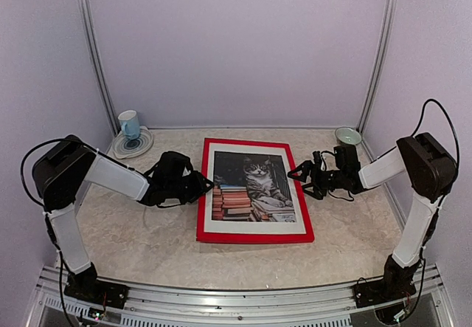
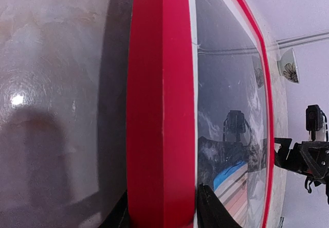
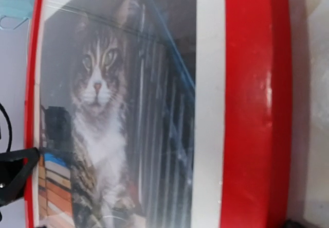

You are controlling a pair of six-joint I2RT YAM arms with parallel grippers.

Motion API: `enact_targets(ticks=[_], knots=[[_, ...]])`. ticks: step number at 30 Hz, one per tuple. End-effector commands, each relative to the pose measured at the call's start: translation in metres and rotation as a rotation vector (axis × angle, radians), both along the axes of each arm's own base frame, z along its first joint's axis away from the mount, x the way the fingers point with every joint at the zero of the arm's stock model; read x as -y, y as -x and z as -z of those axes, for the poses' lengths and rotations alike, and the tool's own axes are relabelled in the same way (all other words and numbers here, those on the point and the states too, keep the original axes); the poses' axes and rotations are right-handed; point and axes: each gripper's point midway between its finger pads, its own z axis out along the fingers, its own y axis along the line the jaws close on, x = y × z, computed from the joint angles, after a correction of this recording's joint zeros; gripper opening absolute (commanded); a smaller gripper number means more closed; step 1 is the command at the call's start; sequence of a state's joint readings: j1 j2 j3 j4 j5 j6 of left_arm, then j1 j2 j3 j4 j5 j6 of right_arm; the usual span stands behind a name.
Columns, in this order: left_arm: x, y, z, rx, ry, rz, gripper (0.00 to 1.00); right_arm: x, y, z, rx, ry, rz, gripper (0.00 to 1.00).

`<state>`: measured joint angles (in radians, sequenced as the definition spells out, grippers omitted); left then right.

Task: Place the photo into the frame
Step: Turn over the photo frame.

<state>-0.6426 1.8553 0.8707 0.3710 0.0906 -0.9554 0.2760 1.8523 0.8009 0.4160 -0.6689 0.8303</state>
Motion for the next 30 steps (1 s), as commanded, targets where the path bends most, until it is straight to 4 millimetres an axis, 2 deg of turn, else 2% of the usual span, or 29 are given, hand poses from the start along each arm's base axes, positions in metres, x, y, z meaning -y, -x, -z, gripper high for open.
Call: enact_targets(ticks=[1, 8, 11, 22, 30], knots=[[0.018, 0.006, -0.009, 0.061, 0.001, 0.086, 0.37, -0.009, 0.007, -0.002, 0.007, -0.021, -0.046, 0.99], [0.024, 0.004, 0.002, 0.046, 0.016, 0.101, 0.42, -0.015, 0.012, -0.004, 0.005, -0.028, -0.072, 0.99], [0.023, 0.002, 0.004, 0.039, 0.018, 0.102, 0.48, -0.014, 0.015, -0.004, 0.004, -0.019, -0.076, 0.99], [0.002, -0.011, -0.022, 0.079, -0.013, 0.056, 0.66, -0.011, 0.019, -0.011, 0.01, -0.001, -0.073, 0.99], [-0.004, -0.02, -0.039, 0.109, -0.079, 0.041, 0.78, -0.008, 0.02, -0.021, 0.023, 0.015, -0.065, 0.99]])
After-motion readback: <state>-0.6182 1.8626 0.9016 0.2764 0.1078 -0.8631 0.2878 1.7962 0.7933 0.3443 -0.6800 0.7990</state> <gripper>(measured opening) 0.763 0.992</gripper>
